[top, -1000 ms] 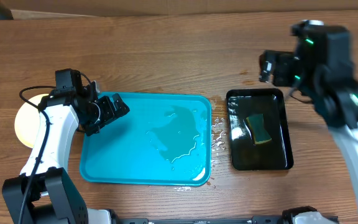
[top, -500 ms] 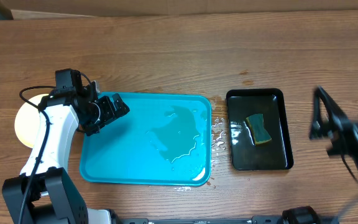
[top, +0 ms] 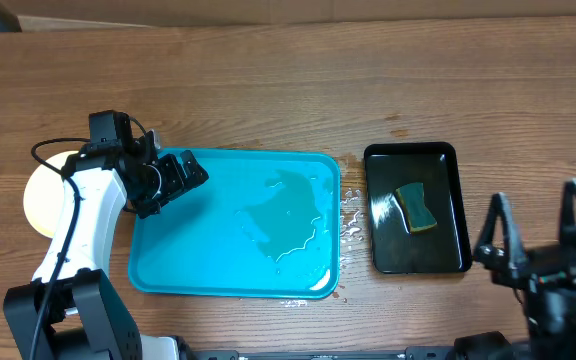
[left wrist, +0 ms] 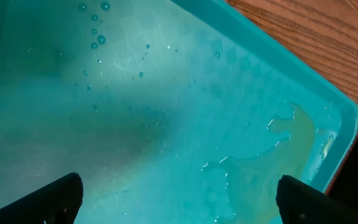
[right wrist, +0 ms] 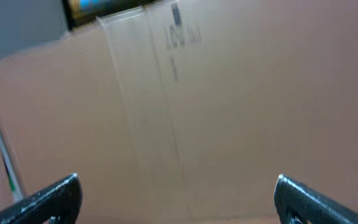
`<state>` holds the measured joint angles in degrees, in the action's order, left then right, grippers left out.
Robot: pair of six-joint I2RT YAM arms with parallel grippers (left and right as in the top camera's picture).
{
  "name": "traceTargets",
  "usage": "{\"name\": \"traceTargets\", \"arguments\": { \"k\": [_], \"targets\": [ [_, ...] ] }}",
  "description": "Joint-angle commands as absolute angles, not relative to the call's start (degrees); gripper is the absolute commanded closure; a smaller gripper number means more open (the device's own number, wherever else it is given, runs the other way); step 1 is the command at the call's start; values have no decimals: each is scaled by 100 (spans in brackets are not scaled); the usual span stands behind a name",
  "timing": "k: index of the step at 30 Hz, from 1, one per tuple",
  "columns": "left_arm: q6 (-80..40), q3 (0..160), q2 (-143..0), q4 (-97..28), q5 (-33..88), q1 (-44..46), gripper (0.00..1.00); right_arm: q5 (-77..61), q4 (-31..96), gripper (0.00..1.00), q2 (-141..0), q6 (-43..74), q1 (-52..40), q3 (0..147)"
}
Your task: Clean dirty plates on tray and stack at the side
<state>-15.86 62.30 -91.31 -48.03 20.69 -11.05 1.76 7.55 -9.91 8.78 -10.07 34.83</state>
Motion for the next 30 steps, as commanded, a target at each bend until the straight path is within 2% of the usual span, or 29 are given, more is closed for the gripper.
{"name": "traceTargets", "arguments": {
  "k": [1, 5, 13, 23, 30],
  "targets": [
    [-1457, 6305, -9161, -4794, 2034, -1085, 0, -126, 19, 0, -696, 856, -921, 2738],
    [-1455, 6305, -9161, -4794, 2034, -1085, 0, -163, -860, 0, -506, 880, -919, 1872],
    [-1457, 6305, -9161, -4797, 2034, -1085, 0, -165, -1417, 0, -14, 947, -919, 707],
    [-1455, 6305, -9161, -4794, 2034, -1085, 0, -272, -1444, 0, -16, 1050, -919, 36],
    [-1455, 6305, -9161, -4797, 2034, -1085, 0, -270, -607, 0, -16, 1046, -919, 45]
  ]
}}
